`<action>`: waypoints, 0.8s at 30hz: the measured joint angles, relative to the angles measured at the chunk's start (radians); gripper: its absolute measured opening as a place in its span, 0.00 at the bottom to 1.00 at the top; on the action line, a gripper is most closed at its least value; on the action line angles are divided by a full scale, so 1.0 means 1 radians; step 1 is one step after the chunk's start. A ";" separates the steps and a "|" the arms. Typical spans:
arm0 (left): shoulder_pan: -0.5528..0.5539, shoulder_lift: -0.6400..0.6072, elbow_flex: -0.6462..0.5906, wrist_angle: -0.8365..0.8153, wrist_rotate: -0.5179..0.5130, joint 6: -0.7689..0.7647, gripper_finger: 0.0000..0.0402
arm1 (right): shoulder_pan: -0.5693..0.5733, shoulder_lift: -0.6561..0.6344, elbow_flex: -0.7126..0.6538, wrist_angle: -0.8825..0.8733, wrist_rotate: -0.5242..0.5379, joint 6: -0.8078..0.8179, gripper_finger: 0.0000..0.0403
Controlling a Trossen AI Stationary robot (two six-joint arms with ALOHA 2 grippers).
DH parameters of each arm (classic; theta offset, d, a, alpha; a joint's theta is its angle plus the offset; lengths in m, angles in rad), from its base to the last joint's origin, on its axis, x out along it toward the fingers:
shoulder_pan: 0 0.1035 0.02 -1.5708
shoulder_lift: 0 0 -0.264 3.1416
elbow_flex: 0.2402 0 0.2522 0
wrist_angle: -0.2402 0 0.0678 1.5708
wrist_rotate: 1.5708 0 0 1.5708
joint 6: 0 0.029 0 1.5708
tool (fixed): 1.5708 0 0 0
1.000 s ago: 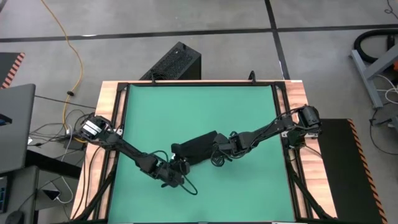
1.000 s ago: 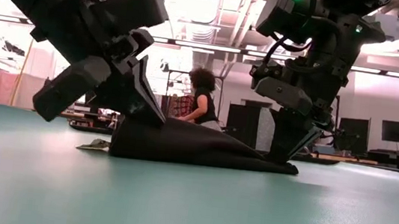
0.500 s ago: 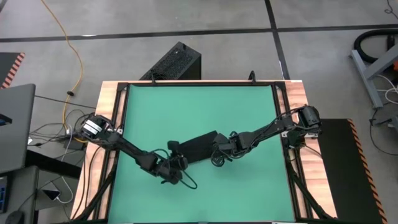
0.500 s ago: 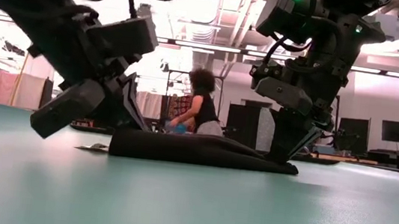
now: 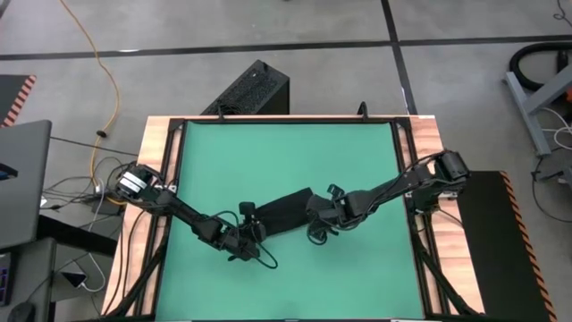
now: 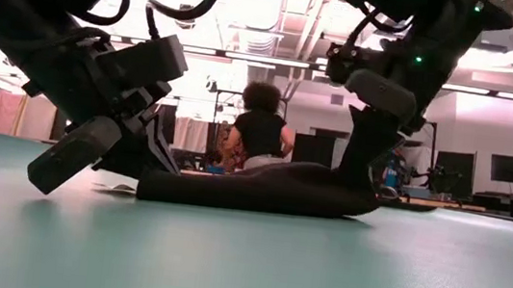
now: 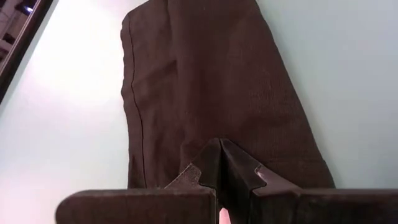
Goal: Roll towel into tight, uniform cylinder
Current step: Roll the black towel
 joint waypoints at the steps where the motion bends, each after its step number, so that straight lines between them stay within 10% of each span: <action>1: 0.000 0.000 0.000 0.000 0.000 0.001 0.00 | 0.002 -0.004 0.000 -0.004 0.002 -0.009 0.19; 16: 0.000 0.000 0.000 -0.048 0.025 0.001 0.00 | 0.082 -0.120 0.000 -0.020 0.117 -0.390 0.22; 24: 0.000 0.000 0.000 -0.049 0.026 -0.001 0.00 | 0.091 -0.133 -0.150 0.327 0.031 -0.539 0.09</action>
